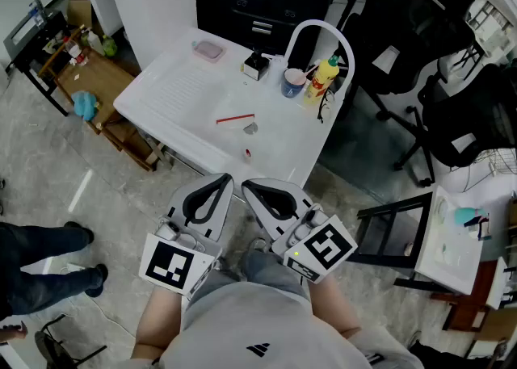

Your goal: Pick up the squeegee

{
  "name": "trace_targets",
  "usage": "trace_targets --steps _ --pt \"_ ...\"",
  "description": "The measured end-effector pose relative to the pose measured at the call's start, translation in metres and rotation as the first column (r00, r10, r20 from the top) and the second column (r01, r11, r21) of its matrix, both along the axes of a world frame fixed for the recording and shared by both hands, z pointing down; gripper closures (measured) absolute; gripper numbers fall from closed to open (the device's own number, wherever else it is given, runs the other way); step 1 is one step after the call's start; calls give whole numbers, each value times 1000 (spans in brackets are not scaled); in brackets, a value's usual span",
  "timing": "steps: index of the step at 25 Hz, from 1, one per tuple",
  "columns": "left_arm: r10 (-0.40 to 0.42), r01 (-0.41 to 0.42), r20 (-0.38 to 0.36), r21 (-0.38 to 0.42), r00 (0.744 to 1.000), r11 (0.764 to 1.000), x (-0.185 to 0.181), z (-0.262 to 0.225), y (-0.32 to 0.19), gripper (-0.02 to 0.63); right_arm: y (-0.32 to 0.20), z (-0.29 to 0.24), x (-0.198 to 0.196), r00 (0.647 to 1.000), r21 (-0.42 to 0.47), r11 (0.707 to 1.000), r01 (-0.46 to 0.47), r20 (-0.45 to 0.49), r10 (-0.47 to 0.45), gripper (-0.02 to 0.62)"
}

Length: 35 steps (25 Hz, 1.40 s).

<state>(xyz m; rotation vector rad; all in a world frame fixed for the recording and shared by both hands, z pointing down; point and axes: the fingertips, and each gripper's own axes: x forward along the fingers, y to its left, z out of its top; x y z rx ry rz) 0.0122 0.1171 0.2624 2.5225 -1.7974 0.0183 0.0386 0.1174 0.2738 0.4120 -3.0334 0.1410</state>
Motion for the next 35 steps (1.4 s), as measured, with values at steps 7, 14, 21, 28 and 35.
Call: trace_targets --steps 7,14,21,28,35 --pt "-17 17 -7 -2 1000 1000 -3 3 4 594 1 -1 -2 1000 4 1000 9 8 -9 588" --pt "-28 28 4 11 1000 1000 12 0 -12 594 -18 -3 15 1000 -22 1000 8 30 -7 588" --pt "-69 69 2 33 998 997 29 -5 -40 594 -55 -3 40 1000 -37 999 6 28 -5 588" --pt "-131 130 14 53 991 990 44 -6 -57 594 -81 0 59 999 -36 999 32 32 -31 587" --pt "-157 156 25 38 987 987 40 -9 -65 594 -95 2 58 999 -56 998 39 36 -37 586"
